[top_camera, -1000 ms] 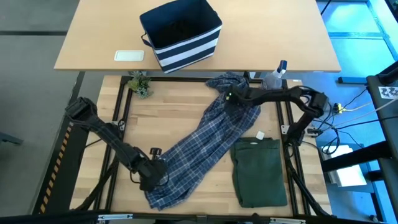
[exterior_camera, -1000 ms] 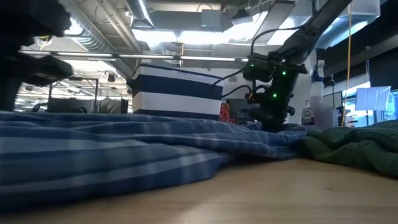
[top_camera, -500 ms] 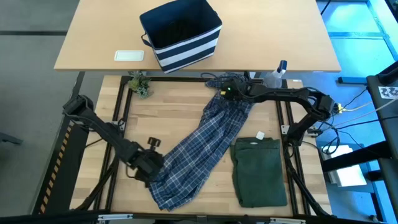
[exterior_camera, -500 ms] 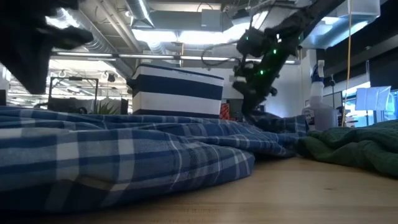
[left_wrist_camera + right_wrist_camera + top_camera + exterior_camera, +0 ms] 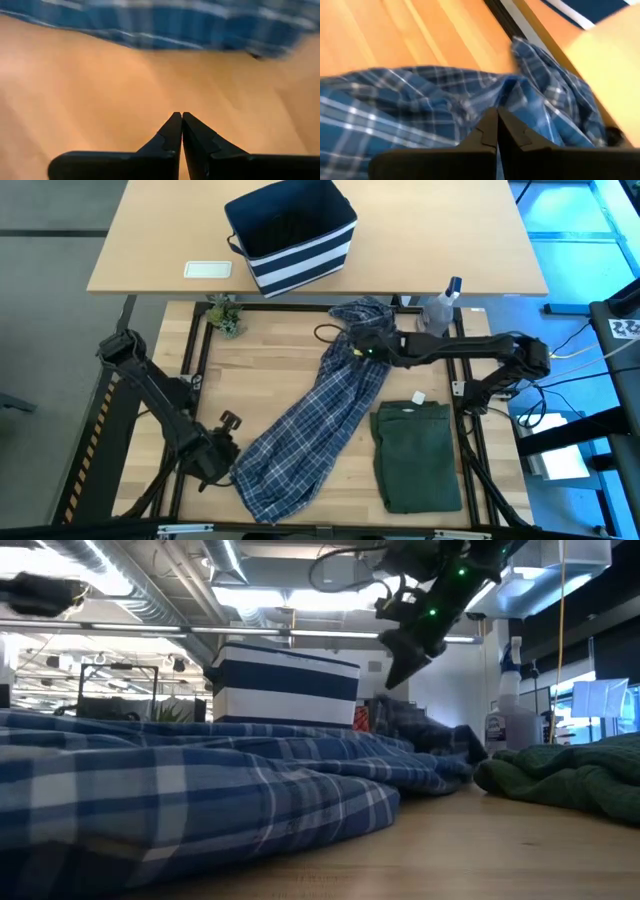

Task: Fold Laundry from Bin
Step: Fold the blue checkered pants

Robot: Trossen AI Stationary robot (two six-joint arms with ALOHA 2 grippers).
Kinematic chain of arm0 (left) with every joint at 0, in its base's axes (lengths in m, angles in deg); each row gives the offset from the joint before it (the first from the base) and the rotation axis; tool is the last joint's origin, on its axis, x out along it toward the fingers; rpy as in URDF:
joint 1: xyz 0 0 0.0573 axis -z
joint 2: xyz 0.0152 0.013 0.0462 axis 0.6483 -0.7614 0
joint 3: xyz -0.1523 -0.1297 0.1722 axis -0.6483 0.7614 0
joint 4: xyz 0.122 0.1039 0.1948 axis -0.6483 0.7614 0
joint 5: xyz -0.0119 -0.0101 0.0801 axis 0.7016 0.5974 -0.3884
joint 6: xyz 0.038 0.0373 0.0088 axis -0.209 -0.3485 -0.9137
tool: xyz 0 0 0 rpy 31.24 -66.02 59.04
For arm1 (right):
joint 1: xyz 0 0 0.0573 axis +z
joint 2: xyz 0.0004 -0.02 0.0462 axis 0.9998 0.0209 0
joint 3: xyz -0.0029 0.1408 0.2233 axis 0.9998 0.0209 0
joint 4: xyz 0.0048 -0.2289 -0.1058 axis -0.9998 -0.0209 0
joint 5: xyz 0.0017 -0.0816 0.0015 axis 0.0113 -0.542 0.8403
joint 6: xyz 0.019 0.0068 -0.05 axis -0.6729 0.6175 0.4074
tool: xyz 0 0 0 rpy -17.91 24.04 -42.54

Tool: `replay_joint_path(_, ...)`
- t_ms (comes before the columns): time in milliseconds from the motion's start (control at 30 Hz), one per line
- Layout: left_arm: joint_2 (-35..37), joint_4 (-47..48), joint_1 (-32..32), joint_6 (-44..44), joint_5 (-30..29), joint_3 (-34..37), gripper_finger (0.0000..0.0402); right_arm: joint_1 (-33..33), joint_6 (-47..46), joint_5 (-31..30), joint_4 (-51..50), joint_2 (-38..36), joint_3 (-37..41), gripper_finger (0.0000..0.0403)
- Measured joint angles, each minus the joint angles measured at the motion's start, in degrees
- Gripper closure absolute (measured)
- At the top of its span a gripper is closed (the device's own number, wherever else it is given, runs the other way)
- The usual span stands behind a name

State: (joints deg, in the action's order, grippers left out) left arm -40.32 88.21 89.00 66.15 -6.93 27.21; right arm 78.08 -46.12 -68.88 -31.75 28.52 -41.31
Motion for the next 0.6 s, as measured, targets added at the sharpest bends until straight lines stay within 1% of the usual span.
replay_joint_path(67,0.00,-1.55,0.40,-0.01,2.98,0.85,0.0374,-0.22,-0.77,-0.50,-1.88,-0.41,0.00,0.0402)
replay_joint_path(133,0.00,-5.10,0.66,-0.17,4.90,1.49,0.0355,-0.75,-1.01,-2.10,-3.57,-0.54,0.00,0.0401)
replay_joint_path(233,0.00,-10.75,1.00,-1.89,6.10,2.27,0.0321,-0.98,-0.91,-4.72,-4.30,-0.56,0.00,0.0388)
replay_joint_path(333,-0.14,-15.51,0.95,-5.30,4.94,2.74,0.0286,-0.94,-0.59,-5.90,-3.76,-0.58,0.00,0.0367)
replay_joint_path(433,-1.80,-16.00,1.22,-10.59,3.80,3.69,0.0257,-0.92,-0.57,-5.86,-3.75,-0.58,0.00,0.0349)
replay_joint_path(533,-4.56,-15.20,1.99,-16.58,2.36,4.51,0.0239,-0.90,-0.55,-5.87,-3.78,-0.58,0.00,0.0336)
replay_joint_path(600,-6.29,-14.88,2.50,-20.54,1.03,4.67,0.0234,-0.90,-0.53,-5.88,-3.80,-0.58,0.00,0.0330)
